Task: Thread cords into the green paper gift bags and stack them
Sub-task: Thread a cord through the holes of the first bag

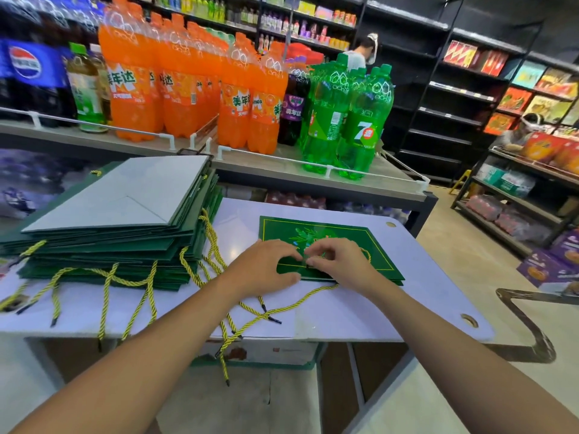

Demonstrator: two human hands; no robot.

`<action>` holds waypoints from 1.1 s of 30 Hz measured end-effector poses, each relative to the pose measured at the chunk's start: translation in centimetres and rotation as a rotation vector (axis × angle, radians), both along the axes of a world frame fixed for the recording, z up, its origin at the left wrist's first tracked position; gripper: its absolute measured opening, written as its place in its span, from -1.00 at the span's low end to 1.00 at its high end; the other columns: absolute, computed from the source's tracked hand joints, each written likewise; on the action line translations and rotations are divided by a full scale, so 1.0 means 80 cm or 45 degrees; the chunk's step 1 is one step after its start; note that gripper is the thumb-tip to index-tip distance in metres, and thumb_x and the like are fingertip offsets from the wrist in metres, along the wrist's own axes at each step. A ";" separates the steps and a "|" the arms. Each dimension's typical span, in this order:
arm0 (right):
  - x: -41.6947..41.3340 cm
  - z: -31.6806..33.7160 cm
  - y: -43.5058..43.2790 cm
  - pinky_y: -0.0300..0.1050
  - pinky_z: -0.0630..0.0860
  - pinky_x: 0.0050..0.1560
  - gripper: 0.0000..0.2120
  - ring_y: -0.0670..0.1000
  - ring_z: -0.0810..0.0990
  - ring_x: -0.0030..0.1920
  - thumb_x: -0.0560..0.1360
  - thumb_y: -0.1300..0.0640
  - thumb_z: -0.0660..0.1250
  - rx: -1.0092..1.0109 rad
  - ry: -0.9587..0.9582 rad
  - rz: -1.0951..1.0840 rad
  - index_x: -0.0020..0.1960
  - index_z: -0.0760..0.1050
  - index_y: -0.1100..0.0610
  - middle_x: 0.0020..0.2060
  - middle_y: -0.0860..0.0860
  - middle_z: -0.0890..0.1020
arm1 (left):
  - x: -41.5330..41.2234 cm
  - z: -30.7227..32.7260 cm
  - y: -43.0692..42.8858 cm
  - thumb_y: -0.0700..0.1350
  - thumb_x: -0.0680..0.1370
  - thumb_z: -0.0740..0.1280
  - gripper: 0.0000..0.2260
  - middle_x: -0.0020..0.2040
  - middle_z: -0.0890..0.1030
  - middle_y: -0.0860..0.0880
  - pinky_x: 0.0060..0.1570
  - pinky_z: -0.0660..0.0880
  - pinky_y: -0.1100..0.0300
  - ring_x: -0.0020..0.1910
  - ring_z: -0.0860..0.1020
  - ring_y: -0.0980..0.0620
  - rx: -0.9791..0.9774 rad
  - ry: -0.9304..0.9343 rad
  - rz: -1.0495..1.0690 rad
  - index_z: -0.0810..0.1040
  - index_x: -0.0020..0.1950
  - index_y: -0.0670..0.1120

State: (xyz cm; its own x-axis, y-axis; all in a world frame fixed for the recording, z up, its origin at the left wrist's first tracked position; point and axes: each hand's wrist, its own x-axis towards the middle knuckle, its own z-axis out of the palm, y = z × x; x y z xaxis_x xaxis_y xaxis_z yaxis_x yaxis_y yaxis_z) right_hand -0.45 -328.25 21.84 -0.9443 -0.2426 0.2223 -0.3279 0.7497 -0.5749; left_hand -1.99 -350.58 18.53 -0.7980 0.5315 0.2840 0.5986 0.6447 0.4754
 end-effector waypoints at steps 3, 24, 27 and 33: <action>-0.005 -0.001 0.000 -0.32 0.38 -0.24 -0.82 -0.22 0.46 -0.36 0.52 0.08 0.50 0.002 0.014 -0.001 0.05 0.60 -0.16 -0.13 -0.16 0.70 | 0.003 0.001 0.000 0.20 0.56 0.37 -0.65 0.29 0.54 0.23 0.29 0.40 0.14 0.24 0.45 0.19 0.033 -0.002 0.033 0.56 0.33 0.20; -0.013 0.009 0.016 -0.28 0.56 0.00 -0.85 -0.22 0.68 -0.07 0.58 0.12 0.46 -0.032 0.032 0.092 0.12 0.66 -0.07 -0.14 -0.16 0.74 | 0.002 0.002 0.009 0.17 0.69 0.18 -0.72 0.12 0.67 0.17 0.01 0.51 0.09 0.04 0.58 0.11 0.000 0.181 0.098 0.63 0.23 0.13; -0.022 0.020 0.006 -0.25 0.54 -0.07 -0.97 -0.23 0.65 -0.12 0.54 0.03 0.50 0.074 -0.012 0.052 -0.05 0.68 -0.10 -0.21 -0.19 0.72 | 0.000 -0.002 0.009 0.16 0.70 0.18 -0.71 0.10 0.69 0.16 0.00 0.53 0.05 0.03 0.60 0.11 0.018 0.200 0.105 0.65 0.21 0.13; -0.018 0.034 -0.007 -0.01 0.57 0.04 -0.90 -0.08 0.63 -0.01 0.58 -0.02 0.44 0.170 -0.123 0.121 -0.10 0.69 -0.12 -0.12 -0.15 0.70 | -0.001 -0.002 0.010 0.21 0.70 0.10 -0.63 -0.02 0.69 0.13 -0.05 0.50 -0.01 -0.06 0.59 0.06 -0.034 0.170 0.131 0.67 0.14 0.13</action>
